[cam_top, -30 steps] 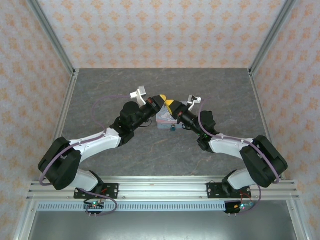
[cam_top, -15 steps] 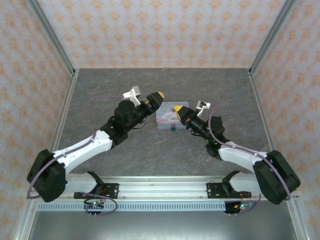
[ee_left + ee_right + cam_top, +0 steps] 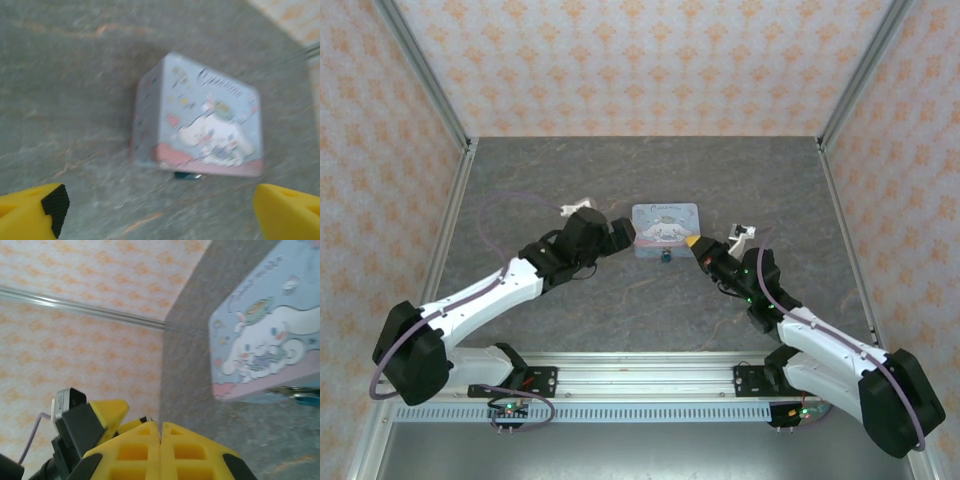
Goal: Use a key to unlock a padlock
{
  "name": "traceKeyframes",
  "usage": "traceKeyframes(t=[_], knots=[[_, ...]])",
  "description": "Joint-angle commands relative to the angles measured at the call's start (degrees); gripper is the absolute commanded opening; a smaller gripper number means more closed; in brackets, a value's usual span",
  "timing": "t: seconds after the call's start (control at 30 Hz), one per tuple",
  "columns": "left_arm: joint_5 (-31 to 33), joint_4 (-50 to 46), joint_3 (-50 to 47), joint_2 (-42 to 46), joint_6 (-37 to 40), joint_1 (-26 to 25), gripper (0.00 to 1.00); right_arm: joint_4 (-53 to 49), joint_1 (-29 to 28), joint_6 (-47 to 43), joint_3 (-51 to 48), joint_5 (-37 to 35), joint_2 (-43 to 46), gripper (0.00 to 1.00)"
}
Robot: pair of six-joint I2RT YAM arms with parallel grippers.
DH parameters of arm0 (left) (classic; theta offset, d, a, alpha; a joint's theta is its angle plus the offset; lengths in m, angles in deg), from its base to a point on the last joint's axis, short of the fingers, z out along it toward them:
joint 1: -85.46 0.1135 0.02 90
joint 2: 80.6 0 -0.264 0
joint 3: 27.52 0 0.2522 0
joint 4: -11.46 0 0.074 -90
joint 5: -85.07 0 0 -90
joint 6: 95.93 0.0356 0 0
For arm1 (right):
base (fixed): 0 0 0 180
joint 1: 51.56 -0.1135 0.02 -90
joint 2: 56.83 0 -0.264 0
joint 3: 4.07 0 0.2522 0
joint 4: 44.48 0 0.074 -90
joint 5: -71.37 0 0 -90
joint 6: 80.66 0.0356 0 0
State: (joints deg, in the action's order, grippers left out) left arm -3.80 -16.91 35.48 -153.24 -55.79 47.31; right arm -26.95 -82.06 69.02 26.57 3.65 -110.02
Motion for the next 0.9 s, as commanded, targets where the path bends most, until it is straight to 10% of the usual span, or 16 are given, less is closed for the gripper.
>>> traceKeyframes(t=[0.0, 0.87], knots=[[1.5, 0.0, -2.2, -1.6, 4.3, -3.1, 0.91, -5.1, 0.9, -2.2, -0.1, -1.8, 1.1, 0.0], [-10.0, 30.1, 1.7, -27.5, 12.2, -7.6, 0.7, 1.4, 7.8, -6.3, 7.2, 2.9, -19.4, 0.0]])
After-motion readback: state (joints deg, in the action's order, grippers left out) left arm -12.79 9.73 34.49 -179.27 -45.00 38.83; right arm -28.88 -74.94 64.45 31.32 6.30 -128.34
